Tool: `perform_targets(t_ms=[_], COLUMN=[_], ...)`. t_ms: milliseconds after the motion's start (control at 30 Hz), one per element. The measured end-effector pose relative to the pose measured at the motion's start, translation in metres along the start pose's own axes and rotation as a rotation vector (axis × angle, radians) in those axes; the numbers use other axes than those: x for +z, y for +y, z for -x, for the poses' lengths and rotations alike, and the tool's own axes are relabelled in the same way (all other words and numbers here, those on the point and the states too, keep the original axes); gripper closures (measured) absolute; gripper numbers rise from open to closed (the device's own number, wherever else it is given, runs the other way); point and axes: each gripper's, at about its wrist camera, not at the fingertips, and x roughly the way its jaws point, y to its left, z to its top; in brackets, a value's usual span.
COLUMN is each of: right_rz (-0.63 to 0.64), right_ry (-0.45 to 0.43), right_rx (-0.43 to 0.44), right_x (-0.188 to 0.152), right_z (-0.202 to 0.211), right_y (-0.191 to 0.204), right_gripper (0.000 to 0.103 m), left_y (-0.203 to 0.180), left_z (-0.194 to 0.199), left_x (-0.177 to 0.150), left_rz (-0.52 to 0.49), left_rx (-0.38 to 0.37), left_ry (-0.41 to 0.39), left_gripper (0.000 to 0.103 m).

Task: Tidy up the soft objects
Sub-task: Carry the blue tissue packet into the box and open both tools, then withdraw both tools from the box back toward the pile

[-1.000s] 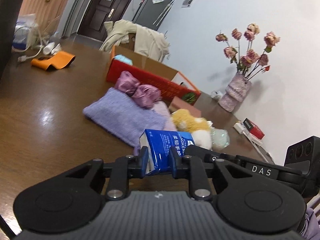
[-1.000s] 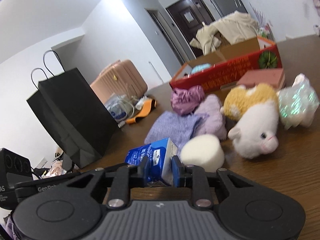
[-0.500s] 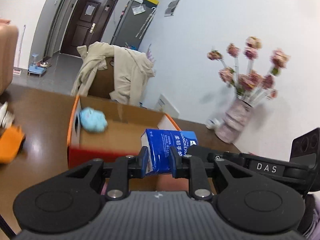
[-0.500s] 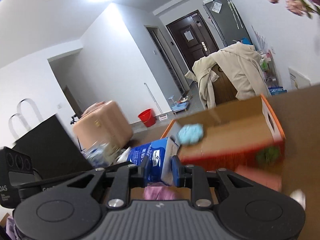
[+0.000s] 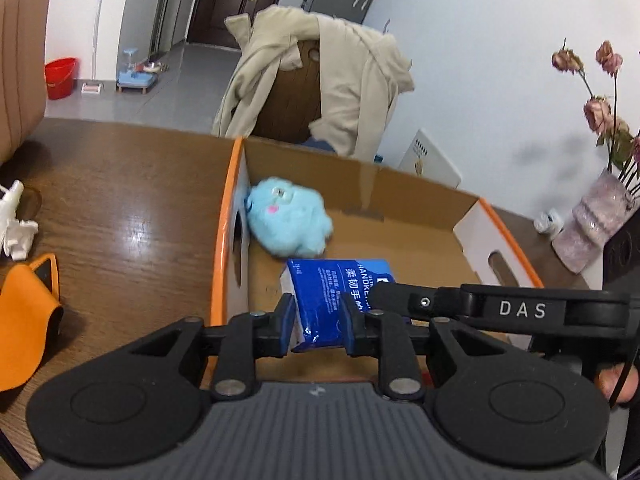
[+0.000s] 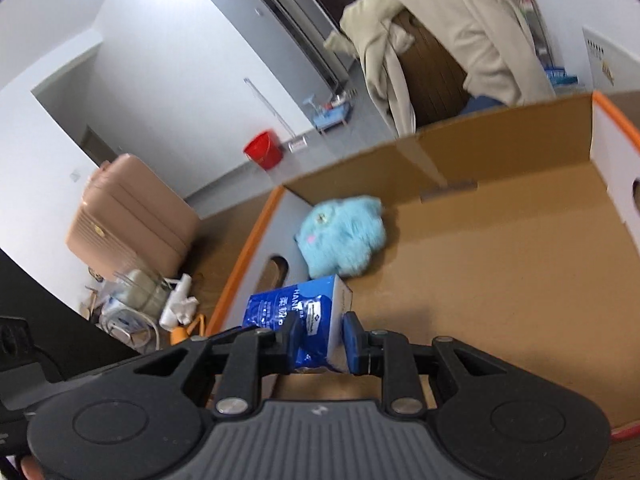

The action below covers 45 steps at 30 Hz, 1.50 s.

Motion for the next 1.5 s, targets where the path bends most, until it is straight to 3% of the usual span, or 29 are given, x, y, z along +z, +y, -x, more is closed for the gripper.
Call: perform_targets(t_ms=[167,233,300,500,633,800,1067,1200,1300,1500], right_rz=[0.045,0.050,0.074,0.180,0.268,0.314,0.343,0.411,0.469,0.525], right_ry=[0.060,0.052,0.024,-0.108,-0.229,-0.300,-0.379,-0.431,-0.439,-0.502], right_rx=[-0.002,-0.018,-0.029,-0.067,-0.098,-0.190,-0.234,-0.239,-0.284,-0.316], right_x=[-0.006,-0.006,-0.004,0.001,-0.010,-0.031,-0.079,-0.121,-0.150,-0.217], right_z=[-0.006,-0.001,0.014,0.100,0.178,0.255,0.316,0.334,0.342,0.351], right_y=[0.002,0.005,0.012,0.044,0.060,0.056,0.061,0.064,0.065,0.065], right_gripper=[0.075,0.069,0.069,0.061,0.043,0.034,0.028,0.019,0.019,0.013], left_y=[0.001,0.000,-0.003,-0.021,-0.029,-0.033,-0.052,-0.060,-0.063,-0.063], left_z=[0.012,0.022,0.041,0.110,0.160,0.224,0.288,0.306,0.316,0.334], left_x=[-0.010,-0.007,-0.004,-0.001,-0.016,-0.042,-0.078,-0.116,-0.143,-0.201], left_rz=[0.000,-0.002,-0.008,-0.077,-0.140,-0.198,-0.213,-0.253,-0.279,-0.241], left_rx=[-0.027,-0.006,0.005,0.062,0.108,0.187,0.216,0.229,0.254,0.240], left_ry=[-0.035,-0.055,-0.081,-0.190,-0.225,-0.301,-0.405,-0.447,-0.470,-0.524], left_gripper=[0.056,0.054,0.052,0.030,0.022,0.009,0.000,0.000,0.000,0.000])
